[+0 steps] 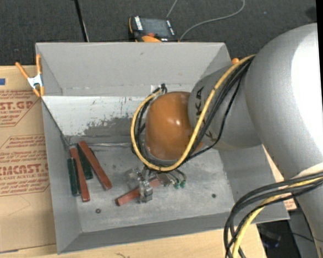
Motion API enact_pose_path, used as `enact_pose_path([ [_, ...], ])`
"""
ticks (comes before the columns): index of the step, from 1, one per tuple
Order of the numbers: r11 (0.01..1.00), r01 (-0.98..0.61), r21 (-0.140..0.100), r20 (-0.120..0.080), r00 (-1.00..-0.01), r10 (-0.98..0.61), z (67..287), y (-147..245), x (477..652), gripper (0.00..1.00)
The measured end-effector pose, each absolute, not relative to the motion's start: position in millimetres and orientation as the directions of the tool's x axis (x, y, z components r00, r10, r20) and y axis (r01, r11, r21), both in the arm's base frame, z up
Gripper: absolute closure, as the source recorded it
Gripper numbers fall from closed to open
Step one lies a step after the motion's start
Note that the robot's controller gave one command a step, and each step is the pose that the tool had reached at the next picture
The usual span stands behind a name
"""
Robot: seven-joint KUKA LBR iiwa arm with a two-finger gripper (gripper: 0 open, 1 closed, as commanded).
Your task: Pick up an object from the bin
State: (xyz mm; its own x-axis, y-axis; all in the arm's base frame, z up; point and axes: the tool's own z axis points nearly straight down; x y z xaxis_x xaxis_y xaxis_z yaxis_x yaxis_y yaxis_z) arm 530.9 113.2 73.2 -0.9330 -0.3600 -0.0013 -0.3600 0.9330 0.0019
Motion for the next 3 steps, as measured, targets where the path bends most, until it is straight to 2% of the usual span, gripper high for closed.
enact_pose_path([
  [1, 0.933, -0.360, -0.001, -0.007, -0.933, -0.360, 134.2, 114.2, 532.4, 1.00],
  [2, 0.933, -0.360, 0.000, -0.002, -0.933, -0.360, 138.4, 114.6, 532.7, 1.00],
  [3, 0.933, -0.360, -0.001, -0.008, -0.933, -0.360, 200.7, 115.9, 534.3, 1.00],
])
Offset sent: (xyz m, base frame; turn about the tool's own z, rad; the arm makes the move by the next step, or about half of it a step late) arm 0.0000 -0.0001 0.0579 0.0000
